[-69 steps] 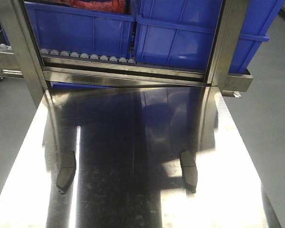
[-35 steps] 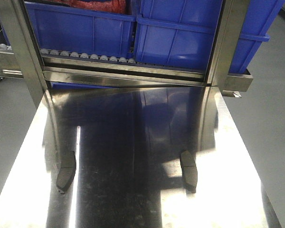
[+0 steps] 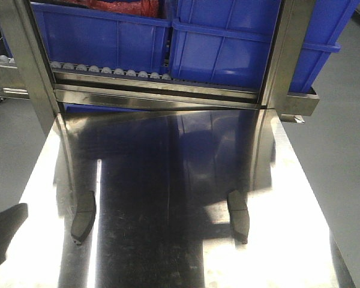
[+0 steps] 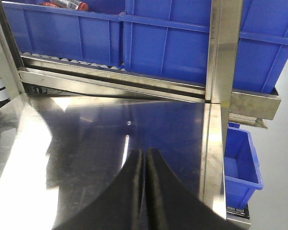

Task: Move and align brake pads A on conveyor
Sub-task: 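Move the left gripper toward the brake pad nearest it, then lower the left gripper over the brake pad and close on it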

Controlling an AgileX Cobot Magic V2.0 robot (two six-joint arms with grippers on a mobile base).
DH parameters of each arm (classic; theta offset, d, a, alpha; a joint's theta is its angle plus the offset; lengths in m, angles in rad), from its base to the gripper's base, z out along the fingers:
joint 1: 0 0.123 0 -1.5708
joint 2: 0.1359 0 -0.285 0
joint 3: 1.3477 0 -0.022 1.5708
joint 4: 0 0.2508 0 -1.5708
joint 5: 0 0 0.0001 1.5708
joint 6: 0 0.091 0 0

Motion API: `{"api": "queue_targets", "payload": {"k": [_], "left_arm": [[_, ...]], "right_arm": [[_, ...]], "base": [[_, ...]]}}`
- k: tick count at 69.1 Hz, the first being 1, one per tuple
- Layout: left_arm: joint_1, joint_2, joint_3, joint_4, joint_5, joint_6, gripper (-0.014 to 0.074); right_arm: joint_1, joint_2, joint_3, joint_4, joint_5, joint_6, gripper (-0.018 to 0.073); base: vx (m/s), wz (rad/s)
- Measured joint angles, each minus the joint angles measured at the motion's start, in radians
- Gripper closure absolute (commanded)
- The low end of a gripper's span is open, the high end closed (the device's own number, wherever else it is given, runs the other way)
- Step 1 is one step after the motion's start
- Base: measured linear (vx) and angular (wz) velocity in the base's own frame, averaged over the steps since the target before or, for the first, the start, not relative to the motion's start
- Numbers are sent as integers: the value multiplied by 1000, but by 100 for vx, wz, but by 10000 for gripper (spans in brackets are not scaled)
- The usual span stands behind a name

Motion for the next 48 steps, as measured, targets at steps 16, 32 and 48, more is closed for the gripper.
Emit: {"api": "queue_targets", "payload": {"k": [16,32,48], "left_arm": [[0,443,-227,-42,78,11,-13],[0,817,-447,-175,202,179,-11],[0,1031,-531,-209,252,212,8]], "right_arm": [[0,0,0,0,0,0,567],[0,0,0,0,0,0,567],[0,0,0,0,0,0,567]], "base": [[0,0],[0,0],[0,0]]}}
